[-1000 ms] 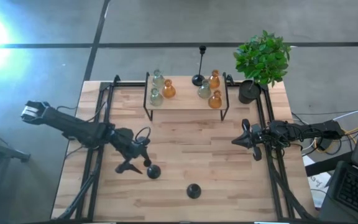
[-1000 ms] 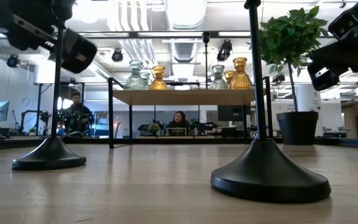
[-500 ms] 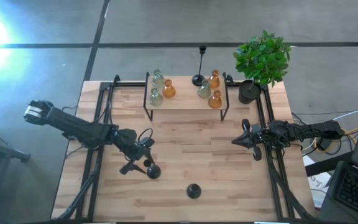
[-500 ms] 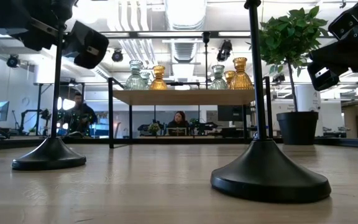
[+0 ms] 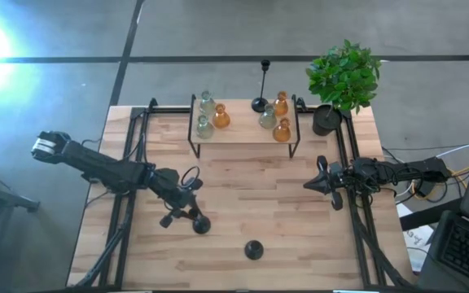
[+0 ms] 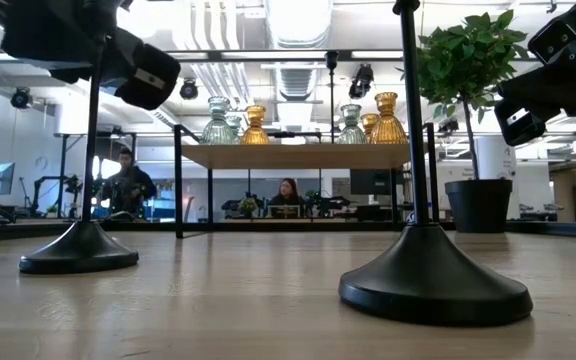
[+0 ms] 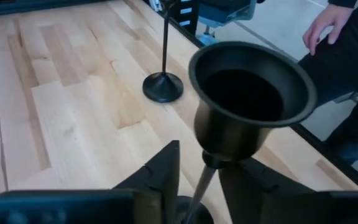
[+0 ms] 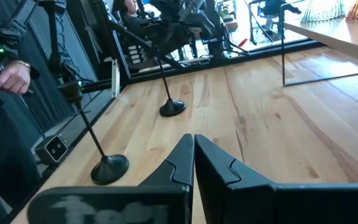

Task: Pick & Place candle stick holders
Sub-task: Put the left black candle holder on the shelf

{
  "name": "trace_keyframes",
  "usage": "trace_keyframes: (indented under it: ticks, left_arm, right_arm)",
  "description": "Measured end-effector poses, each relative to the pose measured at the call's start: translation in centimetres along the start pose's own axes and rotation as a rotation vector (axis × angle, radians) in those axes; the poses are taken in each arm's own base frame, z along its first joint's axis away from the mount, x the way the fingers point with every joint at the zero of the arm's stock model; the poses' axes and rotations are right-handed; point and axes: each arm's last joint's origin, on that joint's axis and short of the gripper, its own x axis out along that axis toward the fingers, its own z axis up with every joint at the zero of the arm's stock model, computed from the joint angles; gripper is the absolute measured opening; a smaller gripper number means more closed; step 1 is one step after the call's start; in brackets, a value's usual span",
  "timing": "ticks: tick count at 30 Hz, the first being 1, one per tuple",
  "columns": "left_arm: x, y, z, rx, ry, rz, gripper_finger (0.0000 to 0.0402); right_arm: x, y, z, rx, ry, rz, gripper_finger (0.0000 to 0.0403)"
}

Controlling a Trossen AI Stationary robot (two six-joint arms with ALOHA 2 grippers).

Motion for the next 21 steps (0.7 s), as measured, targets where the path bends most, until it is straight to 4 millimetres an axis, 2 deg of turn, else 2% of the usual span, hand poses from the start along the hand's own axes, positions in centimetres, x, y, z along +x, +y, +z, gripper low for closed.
trace_keyframes:
  ticks: [12, 21]
  left_arm:
    - [0.0, 0.1, -0.2, -0.082, 0.007, 0.049, 0.002]
    - [-0.7, 0.7, 3.7, -0.051, -0.084, 0.114, 0.0018]
  right_arm:
    - [0.0, 0.0, 0.0, 0.0, 0.0, 0.0, 0.0008]
    - [0.0, 0.0, 0.0, 0.0, 0.0, 0.0, 0.0008]
